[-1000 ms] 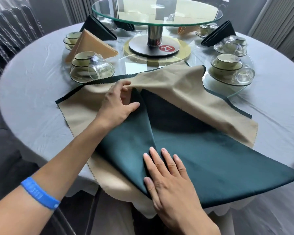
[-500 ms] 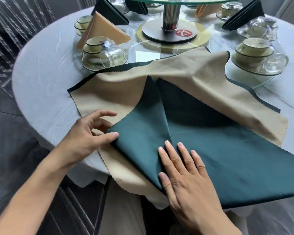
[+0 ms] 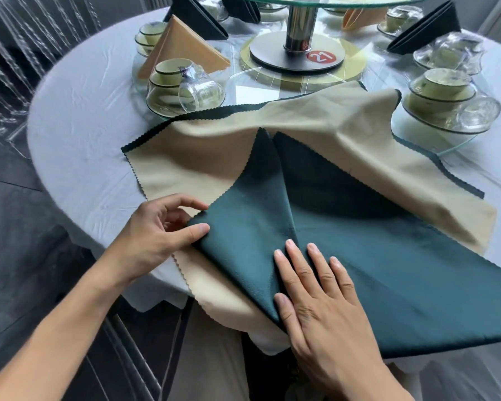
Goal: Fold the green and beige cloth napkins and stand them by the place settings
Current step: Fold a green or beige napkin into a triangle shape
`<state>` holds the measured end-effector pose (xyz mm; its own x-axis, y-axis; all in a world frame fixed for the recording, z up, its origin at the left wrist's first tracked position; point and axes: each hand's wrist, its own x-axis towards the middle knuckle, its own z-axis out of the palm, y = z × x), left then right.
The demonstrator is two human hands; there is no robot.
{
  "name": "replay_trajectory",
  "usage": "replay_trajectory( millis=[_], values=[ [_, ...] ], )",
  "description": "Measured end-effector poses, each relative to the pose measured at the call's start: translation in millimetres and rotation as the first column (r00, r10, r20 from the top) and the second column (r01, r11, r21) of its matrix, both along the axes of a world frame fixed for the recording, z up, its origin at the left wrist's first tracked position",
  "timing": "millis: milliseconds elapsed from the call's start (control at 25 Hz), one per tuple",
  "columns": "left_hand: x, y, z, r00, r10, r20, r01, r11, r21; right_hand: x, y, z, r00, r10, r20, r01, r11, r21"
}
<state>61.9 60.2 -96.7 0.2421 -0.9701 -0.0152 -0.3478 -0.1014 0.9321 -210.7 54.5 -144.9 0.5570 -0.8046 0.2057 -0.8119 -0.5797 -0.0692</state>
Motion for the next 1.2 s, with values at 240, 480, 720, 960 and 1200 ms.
replay_trajectory(
  millis=[240,480,720,960,1200],
  values=[
    [-14,3,-4,0.807,0.104,0.582,-0.108,0.994,-0.027,1,1,-2,1.0,0.015,-0.002,-0.015,0.999,-0.033],
    [-94,19,-19,0.558,0.102,0.823,0.072,0.983,-0.17,2,1,-2,1.0,0.005,-0.015,-0.006,0.999,-0.04],
    [-78,12,-35,0.539,-0.171,0.825,0.003,0.98,0.201,-27,6,0,0.996,0.081,-0.038,-0.082,0.996,-0.042],
    [-81,11,-24,0.446,-0.047,0.894,-0.013,0.998,0.059,-71,12,-1,0.977,0.116,-0.177,-0.122,0.992,-0.027],
    [-157,58,-46,0.52,-0.122,0.845,0.555,0.8,-0.226,-66,14,-3,0.995,0.074,-0.072,-0.075,0.997,-0.016]
  ],
)
